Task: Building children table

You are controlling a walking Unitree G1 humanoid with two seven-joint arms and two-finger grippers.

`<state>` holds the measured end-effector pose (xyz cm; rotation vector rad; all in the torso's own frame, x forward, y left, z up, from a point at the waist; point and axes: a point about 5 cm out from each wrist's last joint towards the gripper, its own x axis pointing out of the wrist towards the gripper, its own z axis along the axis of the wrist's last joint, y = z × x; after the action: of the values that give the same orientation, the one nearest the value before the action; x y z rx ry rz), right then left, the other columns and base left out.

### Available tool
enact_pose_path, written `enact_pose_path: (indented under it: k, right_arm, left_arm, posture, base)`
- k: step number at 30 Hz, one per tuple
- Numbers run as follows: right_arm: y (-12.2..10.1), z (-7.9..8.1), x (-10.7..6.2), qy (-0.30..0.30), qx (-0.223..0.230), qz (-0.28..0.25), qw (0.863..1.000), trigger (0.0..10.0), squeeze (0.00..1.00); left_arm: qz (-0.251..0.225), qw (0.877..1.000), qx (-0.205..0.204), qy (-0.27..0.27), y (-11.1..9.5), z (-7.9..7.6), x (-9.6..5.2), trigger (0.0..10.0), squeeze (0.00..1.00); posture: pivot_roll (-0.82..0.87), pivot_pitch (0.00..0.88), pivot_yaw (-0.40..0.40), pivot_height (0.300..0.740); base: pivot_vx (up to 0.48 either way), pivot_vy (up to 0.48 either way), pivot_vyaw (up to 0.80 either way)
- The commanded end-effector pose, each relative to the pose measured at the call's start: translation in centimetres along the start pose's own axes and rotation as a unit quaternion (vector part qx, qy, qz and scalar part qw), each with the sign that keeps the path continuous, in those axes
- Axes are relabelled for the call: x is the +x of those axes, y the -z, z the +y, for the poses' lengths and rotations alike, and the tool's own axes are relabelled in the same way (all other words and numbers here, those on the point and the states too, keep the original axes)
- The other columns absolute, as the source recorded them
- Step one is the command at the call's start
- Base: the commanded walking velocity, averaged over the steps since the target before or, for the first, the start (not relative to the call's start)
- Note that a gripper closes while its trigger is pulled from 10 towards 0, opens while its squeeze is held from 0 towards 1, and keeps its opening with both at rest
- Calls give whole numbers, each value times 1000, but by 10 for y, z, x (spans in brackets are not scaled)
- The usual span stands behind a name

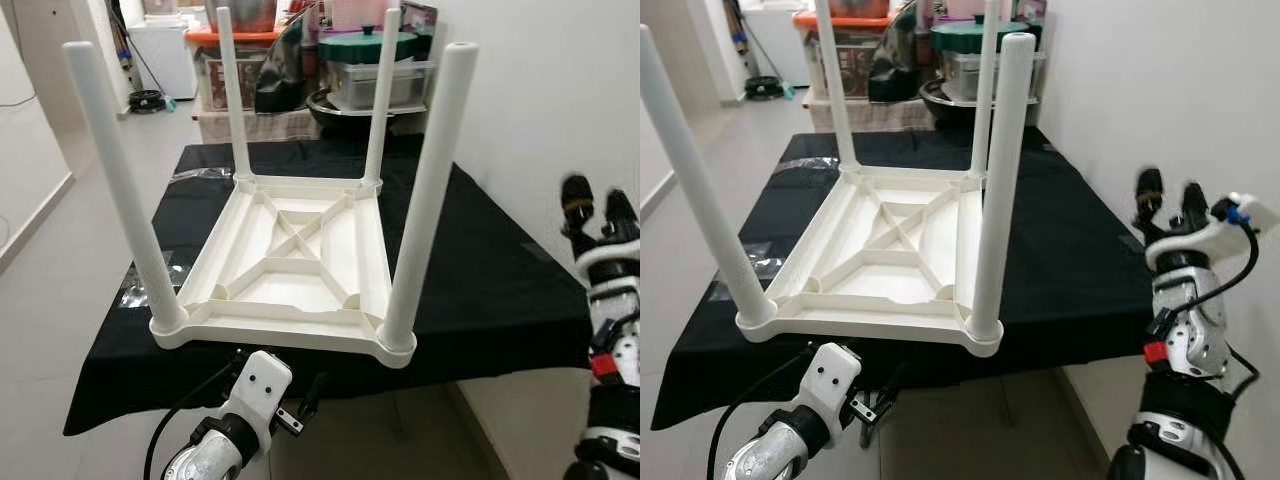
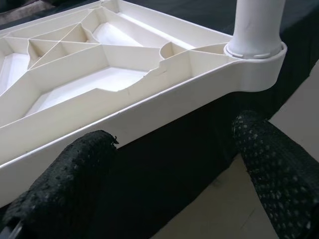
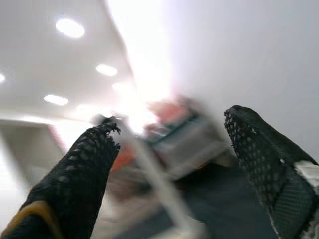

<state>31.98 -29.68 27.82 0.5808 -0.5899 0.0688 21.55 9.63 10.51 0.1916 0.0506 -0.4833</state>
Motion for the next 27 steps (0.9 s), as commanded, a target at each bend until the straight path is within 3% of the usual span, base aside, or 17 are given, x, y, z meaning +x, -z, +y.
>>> enact_pose_path:
  k: [1,2,5,6,8,9,11,17,20,27]
  right_arm:
    - [-7,25,5,-85,51,-4,995,10000,0]
    - [-7,25,5,-85,51,-4,995,10000,0]
    - [-7,51,4,-177,63,16,982,10000,0]
    - [-7,51,4,-177,63,16,982,10000,0]
    - [-4,70,-3,-246,99,35,964,10000,0]
    - [-4,70,-3,-246,99,35,964,10000,0]
    - [-1,86,-14,-307,114,62,943,10000,0]
    - [1,89,-17,-322,117,71,937,10000,0]
    - [-1,96,-23,-348,119,88,926,10000,0]
    - [2,101,-24,-359,94,105,923,10000,0]
  left_arm:
    - [9,1000,-3,3,4,1,0,10000,0]
    - [9,1000,-3,3,4,1,0,10000,0]
    - [9,1000,-2,3,4,1,0,10000,0]
    - [9,1000,-2,3,4,1,0,10000,0]
    - [9,1000,-2,3,4,1,0,10000,0]
    - [9,1000,-2,3,4,1,0,10000,0]
    - [9,1000,-2,3,4,1,0,10000,0]
    - [10,1000,-2,2,4,1,0,10000,0]
    - [11,1000,-1,3,5,1,0,10000,0]
    - [11,1000,-3,5,5,2,0,10000,0]
  posture:
    - [34,0,-32,740]
    - [34,0,-32,740]
    - [33,0,-30,740]
    - [33,0,-30,740]
    - [34,0,-32,740]
    - [34,0,-32,740]
    - [35,0,-32,740]
    - [34,0,-31,740]
    - [34,0,-32,740]
    - [35,0,-31,740]
  base:
    - [0,0,0]
    - [0,0,0]
    - [0,0,0]
    - [0,0,0]
    - [0,0,0]
    - [0,0,0]
    - [0,0,0]
    - [0,0,0]
    - [0,0,0]
    - [0,0,0]
